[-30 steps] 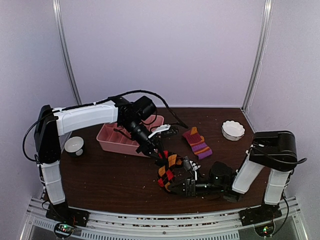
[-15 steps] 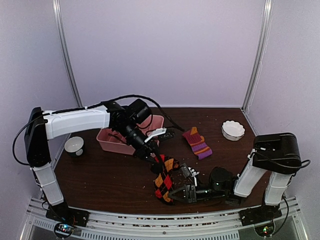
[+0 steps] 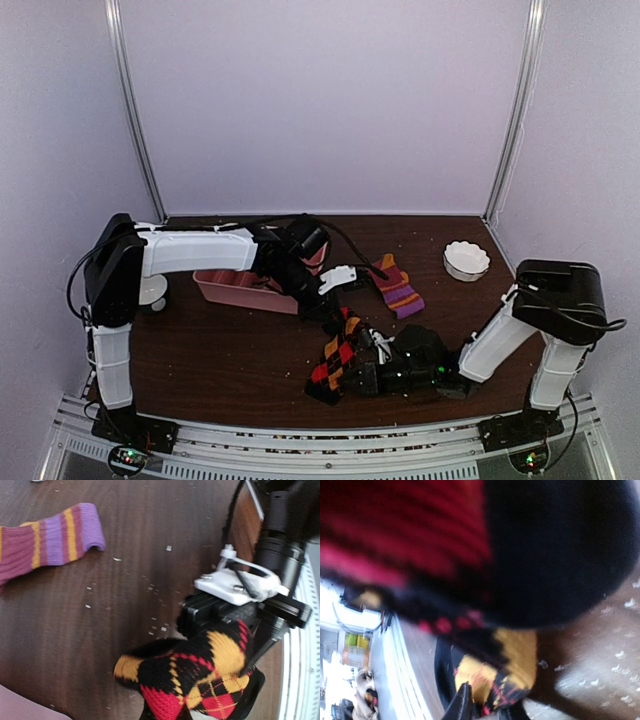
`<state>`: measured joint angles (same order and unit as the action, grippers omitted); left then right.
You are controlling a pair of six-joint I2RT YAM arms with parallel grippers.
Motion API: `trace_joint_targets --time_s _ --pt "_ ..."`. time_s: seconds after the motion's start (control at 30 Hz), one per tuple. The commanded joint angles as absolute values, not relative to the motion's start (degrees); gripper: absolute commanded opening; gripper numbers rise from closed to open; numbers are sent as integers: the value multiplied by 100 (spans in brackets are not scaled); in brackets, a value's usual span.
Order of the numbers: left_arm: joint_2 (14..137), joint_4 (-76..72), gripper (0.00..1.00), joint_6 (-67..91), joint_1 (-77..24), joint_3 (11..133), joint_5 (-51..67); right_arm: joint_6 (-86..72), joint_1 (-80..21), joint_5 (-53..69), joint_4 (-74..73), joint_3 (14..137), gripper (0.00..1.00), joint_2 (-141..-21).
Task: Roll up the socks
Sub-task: Adjust the sock at the center of the board.
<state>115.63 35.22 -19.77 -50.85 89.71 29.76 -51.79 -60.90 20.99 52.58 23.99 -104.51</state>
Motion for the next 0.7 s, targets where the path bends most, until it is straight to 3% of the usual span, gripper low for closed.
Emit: trace_joint_targets --time_s 0.0,0.13,0.47,0.57,0.67 --pt "11719 2899 0 -2101 -5071 9199 2382 -4428 -6013 1331 3453 2567 26 -10123" --pt "11768 2474 0 -2098 -5119 9005 1866 -4022 -6053 854 2482 2712 36 -9749" --pt "12263 2672 1 -2208 -5628 9389 -294 -3674 -6207 256 1260 2738 39 -9185" --pt "12365 2742 24 -2190 -5686 9457 -692 -3685 -6249 149 1166 2621 39 -8983" --pt "12271 2655 40 -2058 -5687 9404 -770 -3683 -6327 -44 1057 2495 39 -8725"
